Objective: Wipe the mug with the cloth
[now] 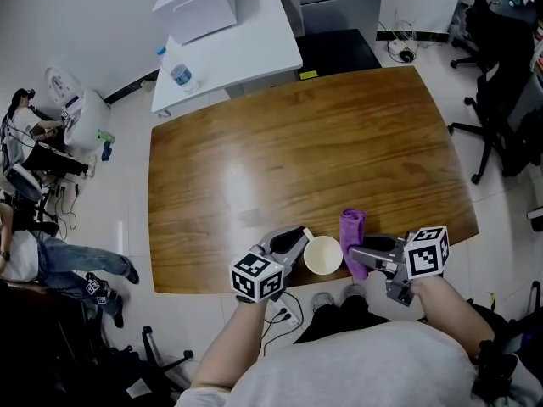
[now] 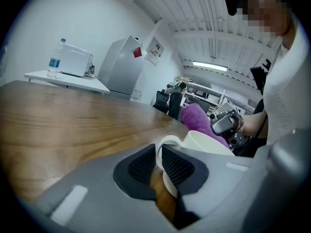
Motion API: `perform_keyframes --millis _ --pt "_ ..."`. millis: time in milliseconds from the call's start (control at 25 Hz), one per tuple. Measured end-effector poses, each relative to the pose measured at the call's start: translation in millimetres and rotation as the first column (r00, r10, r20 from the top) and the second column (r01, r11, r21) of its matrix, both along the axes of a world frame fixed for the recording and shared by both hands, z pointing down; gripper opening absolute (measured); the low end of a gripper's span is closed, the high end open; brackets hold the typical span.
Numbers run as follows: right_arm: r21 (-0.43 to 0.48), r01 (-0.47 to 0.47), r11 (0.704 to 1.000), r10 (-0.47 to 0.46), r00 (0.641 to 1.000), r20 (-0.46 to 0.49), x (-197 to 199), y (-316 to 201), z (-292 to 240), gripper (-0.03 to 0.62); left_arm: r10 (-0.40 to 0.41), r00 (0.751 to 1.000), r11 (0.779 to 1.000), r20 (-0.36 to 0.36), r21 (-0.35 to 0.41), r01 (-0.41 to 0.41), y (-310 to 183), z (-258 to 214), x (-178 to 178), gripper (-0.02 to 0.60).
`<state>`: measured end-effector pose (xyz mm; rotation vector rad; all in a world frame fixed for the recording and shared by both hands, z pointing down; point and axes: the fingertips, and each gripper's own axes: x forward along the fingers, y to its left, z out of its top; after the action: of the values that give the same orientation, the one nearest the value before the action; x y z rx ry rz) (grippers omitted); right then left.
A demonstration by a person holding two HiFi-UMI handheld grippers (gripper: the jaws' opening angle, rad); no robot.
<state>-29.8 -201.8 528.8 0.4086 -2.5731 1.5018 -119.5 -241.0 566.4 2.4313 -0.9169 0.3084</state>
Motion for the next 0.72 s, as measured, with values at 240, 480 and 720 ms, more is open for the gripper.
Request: perform_keyframes --millis 240,480,720 --pt "0.049 0.022 0.999 -0.011 0.975 -0.223 0.1 3.5 39.8 0.134 -0.035 0.999 0.999 0.017 0.019 0.035 1.0 0.1 0.4 0.032" --pt "0.09 0.071 0.993 -0.031 0.922 -0.386 -1.0 -0.5 58.7 0.133 -0.066 0.997 0.998 0.031 0.017 0.066 1.8 1.1 -3.3 0.032" --pt "0.051 -0.024 0.998 0.038 0.954 -0.298 11.6 0.7 41.3 0.133 -0.09 0.995 0.996 0.038 0.009 0.09 4.1 0.5 -8.5 0.034"
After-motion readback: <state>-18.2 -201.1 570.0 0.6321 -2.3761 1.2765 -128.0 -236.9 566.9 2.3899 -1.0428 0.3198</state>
